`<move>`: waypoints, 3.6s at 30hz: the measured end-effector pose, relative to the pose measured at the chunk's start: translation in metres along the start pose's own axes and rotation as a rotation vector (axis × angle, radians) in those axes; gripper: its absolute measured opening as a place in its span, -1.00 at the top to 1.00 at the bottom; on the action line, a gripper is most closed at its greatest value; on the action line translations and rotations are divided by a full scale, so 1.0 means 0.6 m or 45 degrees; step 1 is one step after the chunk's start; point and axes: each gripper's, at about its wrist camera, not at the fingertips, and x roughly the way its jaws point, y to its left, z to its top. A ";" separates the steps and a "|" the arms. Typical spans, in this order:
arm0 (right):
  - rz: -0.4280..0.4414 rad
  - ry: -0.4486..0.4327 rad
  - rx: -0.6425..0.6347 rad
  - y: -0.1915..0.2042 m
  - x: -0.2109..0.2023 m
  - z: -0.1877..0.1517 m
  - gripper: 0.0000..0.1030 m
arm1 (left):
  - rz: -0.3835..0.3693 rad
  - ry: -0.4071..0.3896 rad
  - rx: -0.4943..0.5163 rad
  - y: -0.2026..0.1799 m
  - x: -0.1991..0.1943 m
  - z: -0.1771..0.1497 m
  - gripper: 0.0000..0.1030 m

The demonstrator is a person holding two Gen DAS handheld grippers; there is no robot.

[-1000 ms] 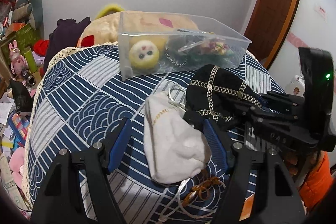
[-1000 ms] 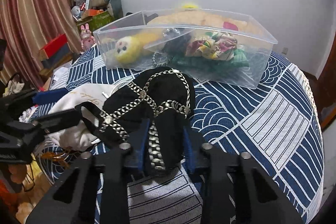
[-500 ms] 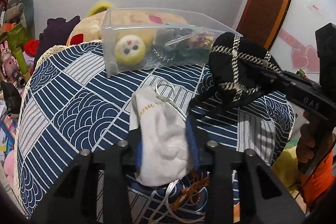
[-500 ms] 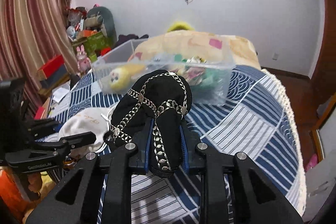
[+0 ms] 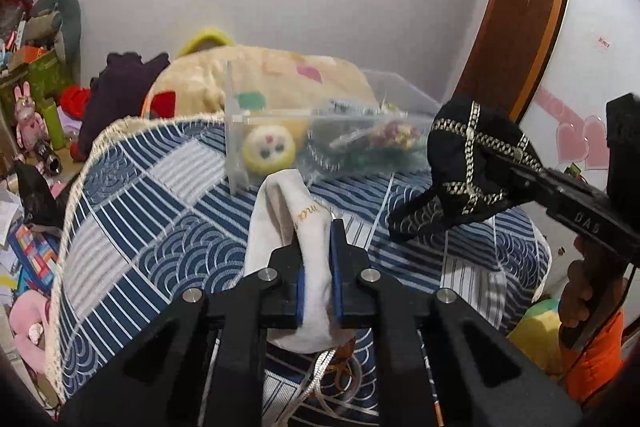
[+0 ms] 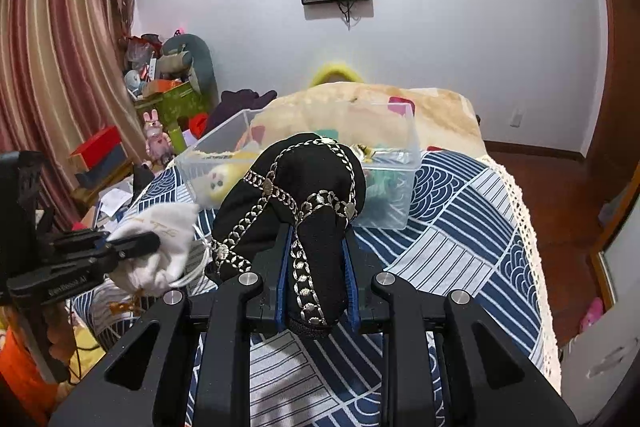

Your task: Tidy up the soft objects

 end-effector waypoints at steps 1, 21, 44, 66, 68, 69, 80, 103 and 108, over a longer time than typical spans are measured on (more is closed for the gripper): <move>-0.004 -0.004 0.001 -0.001 -0.001 0.002 0.61 | 0.004 -0.015 0.007 -0.002 -0.005 0.004 0.82; -0.123 -0.177 0.013 -0.027 -0.019 0.077 0.60 | 0.028 -0.279 0.064 -0.020 -0.039 0.139 0.82; -0.123 -0.077 0.007 -0.028 0.072 0.109 0.60 | 0.081 -0.131 -0.003 0.016 0.115 0.206 0.81; -0.153 0.081 -0.084 -0.013 0.114 0.097 0.45 | 0.146 -0.027 0.034 0.019 0.165 0.186 0.01; -0.157 0.071 -0.088 -0.012 0.108 0.098 0.34 | 0.124 -0.034 0.034 0.018 0.158 0.184 -0.17; -0.162 0.063 -0.090 -0.012 0.106 0.099 0.23 | 0.113 -0.036 0.037 0.017 0.155 0.183 -0.18; -0.203 -0.094 -0.138 0.005 0.049 0.104 -0.56 | 0.074 -0.070 0.047 0.005 0.105 0.172 -0.35; -0.097 -0.336 -0.122 0.037 -0.074 0.088 -0.80 | 0.074 -0.389 0.079 -0.044 -0.089 0.127 -0.79; -0.111 -0.406 -0.099 0.035 -0.088 0.083 -1.00 | 0.100 -0.464 0.075 -0.049 -0.122 0.106 -0.97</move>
